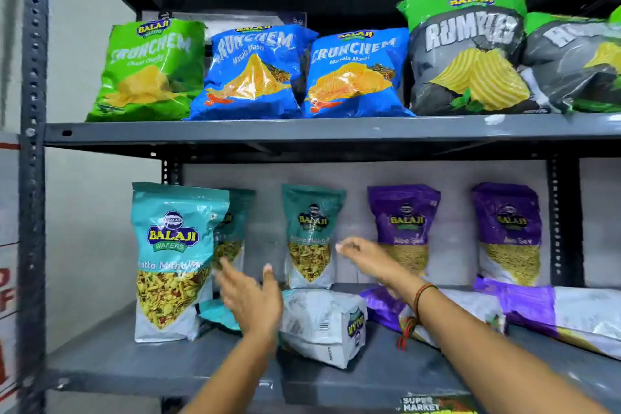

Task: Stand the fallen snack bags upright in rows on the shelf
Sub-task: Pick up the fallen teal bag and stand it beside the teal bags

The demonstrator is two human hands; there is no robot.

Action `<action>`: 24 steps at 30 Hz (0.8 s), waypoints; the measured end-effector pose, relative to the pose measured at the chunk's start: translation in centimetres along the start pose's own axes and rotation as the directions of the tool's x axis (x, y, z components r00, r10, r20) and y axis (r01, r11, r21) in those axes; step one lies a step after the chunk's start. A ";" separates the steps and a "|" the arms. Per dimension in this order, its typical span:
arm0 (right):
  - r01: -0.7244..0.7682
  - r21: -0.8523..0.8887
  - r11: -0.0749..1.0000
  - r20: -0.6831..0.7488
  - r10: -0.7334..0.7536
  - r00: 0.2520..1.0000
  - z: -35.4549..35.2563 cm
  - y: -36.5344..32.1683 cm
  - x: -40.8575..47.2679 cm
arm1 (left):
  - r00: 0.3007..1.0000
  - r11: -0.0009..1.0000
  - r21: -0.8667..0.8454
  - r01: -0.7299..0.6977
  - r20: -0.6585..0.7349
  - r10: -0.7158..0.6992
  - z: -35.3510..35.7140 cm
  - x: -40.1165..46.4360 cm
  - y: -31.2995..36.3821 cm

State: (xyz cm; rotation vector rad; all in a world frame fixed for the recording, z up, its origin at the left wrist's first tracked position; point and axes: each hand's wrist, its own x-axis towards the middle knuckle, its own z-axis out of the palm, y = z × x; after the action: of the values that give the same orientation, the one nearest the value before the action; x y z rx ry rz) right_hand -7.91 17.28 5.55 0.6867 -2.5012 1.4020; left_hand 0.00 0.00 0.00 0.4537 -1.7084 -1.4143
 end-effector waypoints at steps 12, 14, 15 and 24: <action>-0.261 -0.234 0.936 0.560 0.349 0.751 4.5 5.8 5.2 | 0.742 0.625 -0.426 0.654 0.202 -0.639 5.2 -2.3 -1.5; -0.255 -0.198 0.946 0.560 0.323 0.763 4.5 5.7 5.2 | 0.771 0.639 -0.451 0.623 0.216 -0.599 5.0 -1.9 -1.5; -0.240 -0.174 0.955 0.554 0.296 0.778 4.4 5.7 5.1 | 0.793 0.663 -0.449 0.599 0.220 -0.568 4.9 -1.9 -1.5; 0.100 0.250 0.963 0.062 -0.119 0.991 2.5 3.8 2.9 | 0.919 0.819 -0.515 0.255 0.393 -0.039 3.8 1.4 0.3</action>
State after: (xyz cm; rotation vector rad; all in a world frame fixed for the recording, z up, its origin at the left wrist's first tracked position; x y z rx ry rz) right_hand -12.08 16.02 2.50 0.9263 -2.3245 1.6920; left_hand -3.70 1.38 0.80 -0.0137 -1.4464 -2.1312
